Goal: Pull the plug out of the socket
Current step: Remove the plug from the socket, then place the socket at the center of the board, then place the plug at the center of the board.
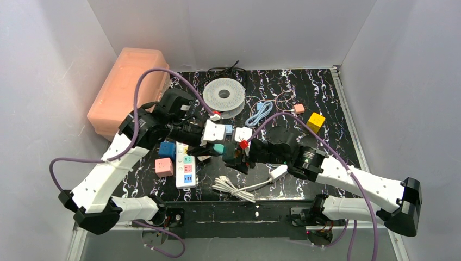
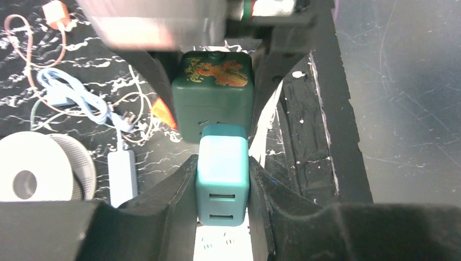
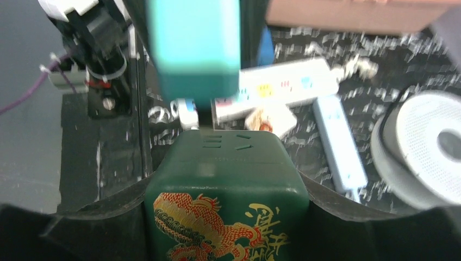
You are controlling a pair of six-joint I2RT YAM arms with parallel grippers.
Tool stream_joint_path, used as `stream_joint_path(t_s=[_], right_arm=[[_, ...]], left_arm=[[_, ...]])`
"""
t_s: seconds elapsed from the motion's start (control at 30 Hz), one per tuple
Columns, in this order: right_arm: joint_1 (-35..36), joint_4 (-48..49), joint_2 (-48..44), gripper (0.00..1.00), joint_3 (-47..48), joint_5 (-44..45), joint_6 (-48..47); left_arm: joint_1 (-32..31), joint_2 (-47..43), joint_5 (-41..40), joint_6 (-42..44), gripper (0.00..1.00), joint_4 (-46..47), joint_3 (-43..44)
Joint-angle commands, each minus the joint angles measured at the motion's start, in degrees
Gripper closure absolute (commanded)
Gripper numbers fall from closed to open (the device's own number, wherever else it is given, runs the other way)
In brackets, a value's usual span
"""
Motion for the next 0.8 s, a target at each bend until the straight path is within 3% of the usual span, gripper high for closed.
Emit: stream_joint_path(t_s=[0.0, 0.43, 0.63, 0.77], right_arm=[[-1.57, -11.62, 1.43, 0.99, -2.97, 0.24, 1.59], [-4.89, -13.26, -2.92, 0.99, -4.37, 2.67, 2.97], [-19.75, -9.12, -5.94, 0.99, -1.8, 0.77, 7.77], [-30.82, -8.79, -3.32, 0.99, 1.58, -0.31, 12.47]], left_arm=[[0.34, -2.24, 3.26, 4.21, 1.0, -5.5, 5.25], [4.03, -3.23, 2.73, 3.53, 1.0, -5.57, 5.57], [9.25, -3.66, 2.78, -3.09, 1.0, 2.26, -2.96], [9.81, -0.53, 3.58, -5.07, 1.0, 3.44, -6.7]])
